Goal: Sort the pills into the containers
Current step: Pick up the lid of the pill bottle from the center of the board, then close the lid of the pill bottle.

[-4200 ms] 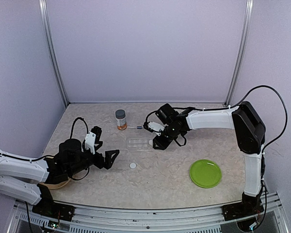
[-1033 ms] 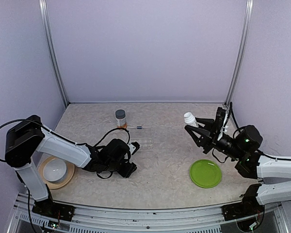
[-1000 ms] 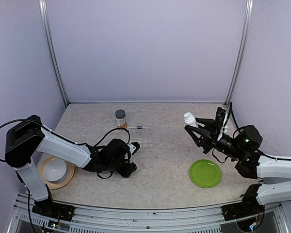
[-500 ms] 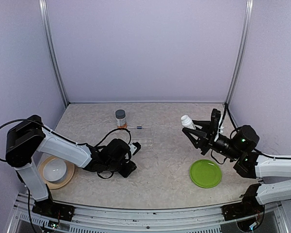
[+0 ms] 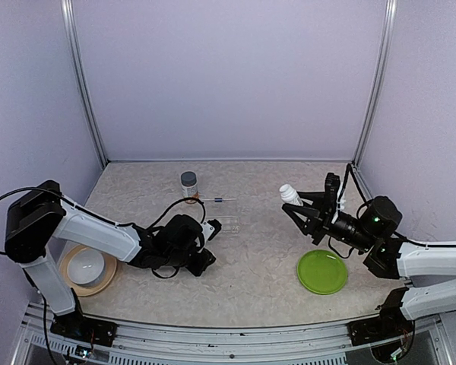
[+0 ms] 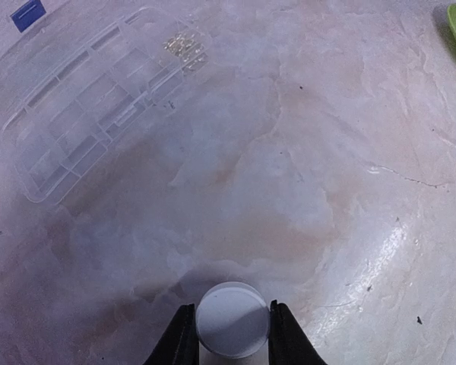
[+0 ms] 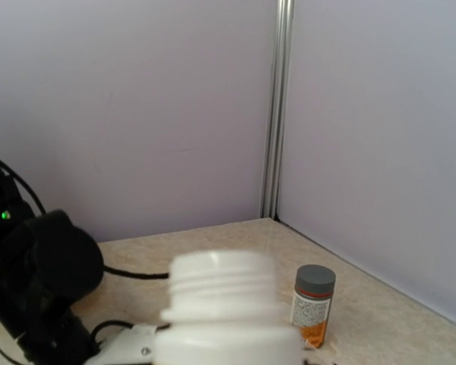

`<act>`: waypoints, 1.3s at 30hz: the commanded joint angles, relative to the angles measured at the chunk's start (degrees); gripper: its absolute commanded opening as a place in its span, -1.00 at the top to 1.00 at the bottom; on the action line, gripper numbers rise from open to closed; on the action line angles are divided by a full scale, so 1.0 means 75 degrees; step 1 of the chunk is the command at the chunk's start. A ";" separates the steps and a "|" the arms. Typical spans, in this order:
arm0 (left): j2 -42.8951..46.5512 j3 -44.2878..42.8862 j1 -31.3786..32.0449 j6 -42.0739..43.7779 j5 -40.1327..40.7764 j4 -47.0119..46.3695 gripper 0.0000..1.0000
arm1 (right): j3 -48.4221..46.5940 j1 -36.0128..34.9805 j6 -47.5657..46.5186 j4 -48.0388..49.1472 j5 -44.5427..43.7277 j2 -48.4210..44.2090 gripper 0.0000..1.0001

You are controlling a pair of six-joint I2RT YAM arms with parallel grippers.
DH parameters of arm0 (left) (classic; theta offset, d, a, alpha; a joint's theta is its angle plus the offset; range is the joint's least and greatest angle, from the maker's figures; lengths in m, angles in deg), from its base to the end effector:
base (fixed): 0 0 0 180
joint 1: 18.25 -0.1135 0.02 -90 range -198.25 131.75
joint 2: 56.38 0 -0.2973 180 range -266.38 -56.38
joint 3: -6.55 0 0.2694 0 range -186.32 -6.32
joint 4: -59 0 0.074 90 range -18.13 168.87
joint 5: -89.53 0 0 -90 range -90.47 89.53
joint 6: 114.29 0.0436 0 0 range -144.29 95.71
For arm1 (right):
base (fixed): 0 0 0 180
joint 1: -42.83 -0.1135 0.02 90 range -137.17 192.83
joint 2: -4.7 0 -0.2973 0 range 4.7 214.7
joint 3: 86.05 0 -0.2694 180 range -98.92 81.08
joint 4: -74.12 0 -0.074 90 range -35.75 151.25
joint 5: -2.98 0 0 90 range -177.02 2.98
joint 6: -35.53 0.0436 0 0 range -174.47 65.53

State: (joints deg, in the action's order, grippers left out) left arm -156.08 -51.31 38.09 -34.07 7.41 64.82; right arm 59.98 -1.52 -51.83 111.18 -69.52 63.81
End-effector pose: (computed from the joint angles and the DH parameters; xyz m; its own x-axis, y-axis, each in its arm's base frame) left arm 0.1988 -0.2878 0.1402 -0.5351 0.5000 -0.6810 0.6925 0.7213 -0.0145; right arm 0.1513 0.1662 0.2781 0.1071 0.1662 -0.9803 -0.8830 0.4692 -0.0170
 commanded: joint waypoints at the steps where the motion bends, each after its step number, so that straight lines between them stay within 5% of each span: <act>1: 0.0459 0.0047 0.0003 -0.0014 -0.0294 -0.0218 0.58 | -0.0196 -0.0062 0.0000 0.0028 0.0143 0.0055 0.69; 17: 0.2762 -0.0365 -0.0051 -0.0997 -0.2169 0.0079 0.58 | -0.0194 -0.0235 0.0085 0.0117 0.1270 0.0444 0.69; 39: 0.3465 -0.1255 0.0489 -0.2778 -0.2640 -0.0905 0.57 | -0.1323 -0.1815 -0.1097 -0.0609 -0.0525 0.1705 0.74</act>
State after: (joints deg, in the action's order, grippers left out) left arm -129.66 -58.48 40.73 -52.58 -10.62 60.91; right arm 52.02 -14.11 -58.06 107.51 -69.26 76.18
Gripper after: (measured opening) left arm 0.275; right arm 0.333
